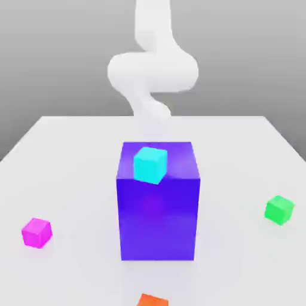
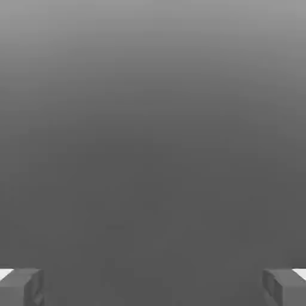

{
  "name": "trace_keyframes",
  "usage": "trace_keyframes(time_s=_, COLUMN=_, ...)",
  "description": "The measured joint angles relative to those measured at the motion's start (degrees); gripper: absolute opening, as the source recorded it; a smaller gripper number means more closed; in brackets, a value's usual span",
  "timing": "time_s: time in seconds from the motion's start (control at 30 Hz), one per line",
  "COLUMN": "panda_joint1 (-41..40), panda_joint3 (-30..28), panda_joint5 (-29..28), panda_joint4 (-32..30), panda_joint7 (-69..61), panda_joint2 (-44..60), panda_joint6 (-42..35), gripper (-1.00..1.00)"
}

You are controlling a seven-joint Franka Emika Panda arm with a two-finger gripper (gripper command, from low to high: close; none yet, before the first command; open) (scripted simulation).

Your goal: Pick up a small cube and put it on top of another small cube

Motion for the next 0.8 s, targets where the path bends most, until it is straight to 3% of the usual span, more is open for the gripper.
trace_keyframes(time_s=0.27, panda_joint1=-13.81, panda_joint3=1.7, panda_joint5=-4.17, panda_joint4=-5.73, panda_joint7=21.07, panda_joint2=15.53, panda_joint6=7.95, gripper=0.0)
trace_keyframes(time_s=0.53, panda_joint1=-24.01, panda_joint3=-0.49, panda_joint5=-7.15, panda_joint4=-11.34, panda_joint7=40.9, panda_joint2=30.67, panda_joint6=15.78, gripper=0.0)
trace_keyframes(time_s=0.67, panda_joint1=-28.33, panda_joint3=-3.02, panda_joint5=-6.21, panda_joint4=-14.21, panda_joint7=49.08, panda_joint2=38.08, panda_joint6=19.85, gripper=0.0)
trace_keyframes(time_s=0.8, panda_joint1=-32.11, panda_joint3=-4.24, panda_joint5=-1.67, panda_joint4=-17.12, panda_joint7=54.66, panda_joint2=45.35, panda_joint6=24.01, gripper=0.0)
